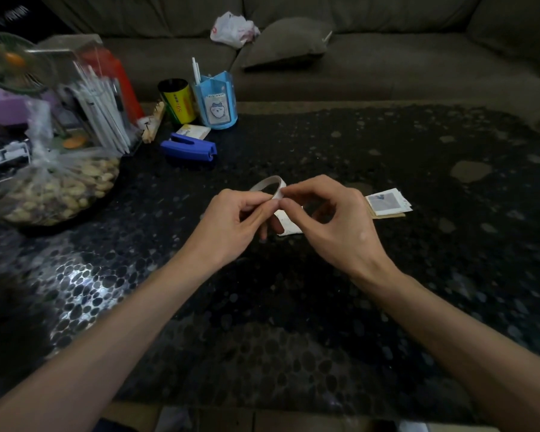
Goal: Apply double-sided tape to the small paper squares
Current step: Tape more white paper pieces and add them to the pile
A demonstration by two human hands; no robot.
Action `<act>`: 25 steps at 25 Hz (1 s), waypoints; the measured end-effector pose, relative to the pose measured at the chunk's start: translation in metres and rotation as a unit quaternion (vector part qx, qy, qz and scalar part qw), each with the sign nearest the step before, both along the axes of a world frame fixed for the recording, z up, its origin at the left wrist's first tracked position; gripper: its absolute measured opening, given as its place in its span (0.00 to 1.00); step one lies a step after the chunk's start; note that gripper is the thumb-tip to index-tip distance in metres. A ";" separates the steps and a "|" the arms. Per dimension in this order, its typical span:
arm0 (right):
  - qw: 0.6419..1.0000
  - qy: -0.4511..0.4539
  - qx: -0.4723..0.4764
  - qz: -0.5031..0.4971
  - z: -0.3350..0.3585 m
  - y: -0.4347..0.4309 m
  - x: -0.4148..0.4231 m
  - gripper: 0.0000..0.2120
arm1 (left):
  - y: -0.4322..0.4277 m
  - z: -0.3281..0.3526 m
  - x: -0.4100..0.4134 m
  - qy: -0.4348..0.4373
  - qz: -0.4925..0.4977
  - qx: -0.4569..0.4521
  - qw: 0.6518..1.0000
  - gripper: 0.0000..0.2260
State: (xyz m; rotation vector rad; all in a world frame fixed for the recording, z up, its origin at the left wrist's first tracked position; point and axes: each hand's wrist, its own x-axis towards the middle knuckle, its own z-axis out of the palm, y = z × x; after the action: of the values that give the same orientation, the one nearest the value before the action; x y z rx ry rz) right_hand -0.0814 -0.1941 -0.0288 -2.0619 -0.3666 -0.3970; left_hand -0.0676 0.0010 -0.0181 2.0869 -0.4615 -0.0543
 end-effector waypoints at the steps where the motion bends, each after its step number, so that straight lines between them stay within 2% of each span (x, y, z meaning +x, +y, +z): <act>1: 1.000 0.016 0.017 0.004 0.001 0.000 0.000 0.08 | 0.000 0.000 0.000 -0.002 0.004 0.004 1.000 0.10; 10: 0.975 0.161 0.149 0.042 0.005 -0.005 0.009 0.03 | 0.000 0.007 0.000 -0.034 0.002 0.045 0.998 0.10; 14: 0.965 0.160 0.204 0.024 0.005 -0.005 0.010 0.06 | 0.002 0.009 0.001 -0.038 0.016 0.049 0.998 0.10; 15: 0.969 0.146 0.197 0.011 0.006 -0.007 0.011 0.10 | 0.002 0.008 0.001 -0.037 0.019 0.047 0.998 0.10; 17: 0.989 0.100 0.108 0.005 0.006 -0.009 0.011 0.15 | 0.003 0.008 0.001 -0.035 0.019 0.041 0.998 0.10; 20: 0.999 0.035 -0.010 0.016 0.001 -0.003 0.005 0.15 | 0.002 0.006 0.002 -0.032 0.022 0.048 0.998 0.09; 25: 1.000 0.016 0.008 0.005 0.002 -0.001 0.000 0.07 | 0.002 0.005 0.003 -0.031 0.022 0.055 0.998 0.10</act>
State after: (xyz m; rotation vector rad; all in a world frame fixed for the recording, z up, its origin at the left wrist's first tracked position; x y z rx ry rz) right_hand -0.0812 -0.1949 -0.0264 -2.0483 -0.3525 -0.3589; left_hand -0.0650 0.0032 -0.0129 2.2107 -0.4590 0.0123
